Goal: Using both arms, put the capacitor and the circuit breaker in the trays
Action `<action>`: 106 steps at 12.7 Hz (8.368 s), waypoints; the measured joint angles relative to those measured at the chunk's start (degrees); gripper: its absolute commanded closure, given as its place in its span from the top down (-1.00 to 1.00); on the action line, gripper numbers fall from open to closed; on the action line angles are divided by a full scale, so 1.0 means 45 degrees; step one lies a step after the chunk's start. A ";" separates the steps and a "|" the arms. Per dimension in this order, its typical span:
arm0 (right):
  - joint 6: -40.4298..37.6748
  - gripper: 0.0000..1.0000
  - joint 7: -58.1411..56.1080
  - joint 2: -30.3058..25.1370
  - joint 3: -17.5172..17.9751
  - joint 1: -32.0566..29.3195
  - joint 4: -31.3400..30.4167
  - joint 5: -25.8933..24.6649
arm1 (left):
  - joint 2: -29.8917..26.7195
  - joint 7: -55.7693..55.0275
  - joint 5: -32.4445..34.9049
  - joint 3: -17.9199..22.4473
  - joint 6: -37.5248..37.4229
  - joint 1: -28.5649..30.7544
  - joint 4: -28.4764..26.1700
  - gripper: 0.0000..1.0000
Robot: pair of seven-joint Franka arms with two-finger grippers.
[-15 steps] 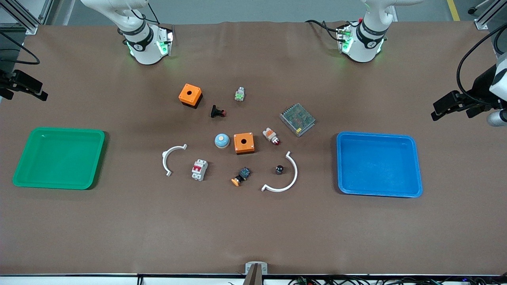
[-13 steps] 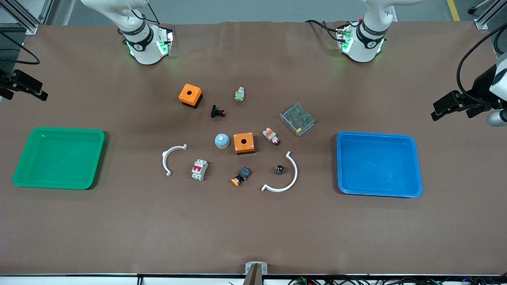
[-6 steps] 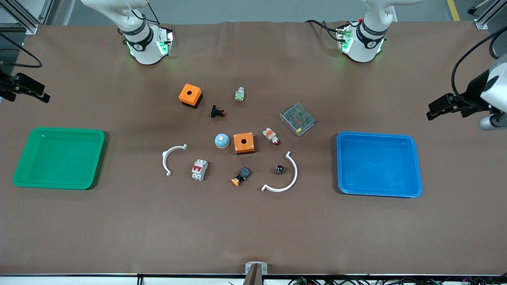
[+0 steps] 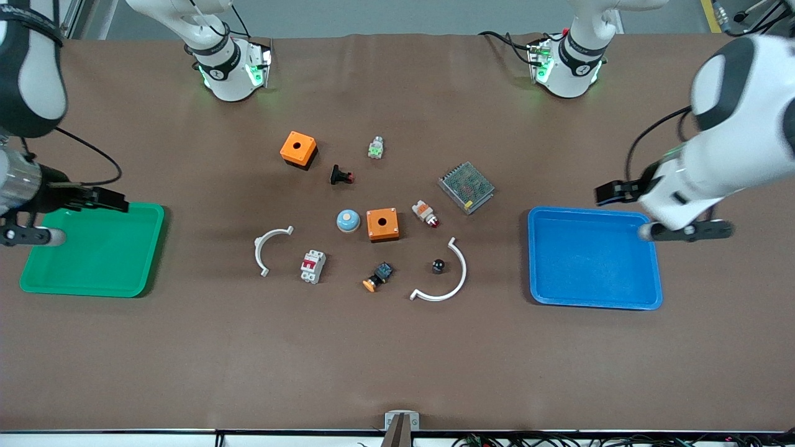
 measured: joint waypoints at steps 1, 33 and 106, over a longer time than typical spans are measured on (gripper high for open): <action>0.0528 1.00 0.0936 0.0006 0.0039 0.0512 -0.0231 0.0455 | 0.0389 -0.0438 -0.0063 -0.0016 0.0257 -0.0443 0.0003 1.00; 0.8011 -1.00 0.7230 0.5230 -0.0341 0.4660 -0.1159 0.0867 | 0.7949 -0.7617 -0.0141 0.0003 0.9277 -0.4820 0.1870 -0.38; -0.2498 1.00 -0.1830 -0.2683 -0.0191 -0.1047 0.0346 -0.0237 | -0.3131 0.2188 0.0304 0.0114 0.0790 0.2231 -0.0292 1.00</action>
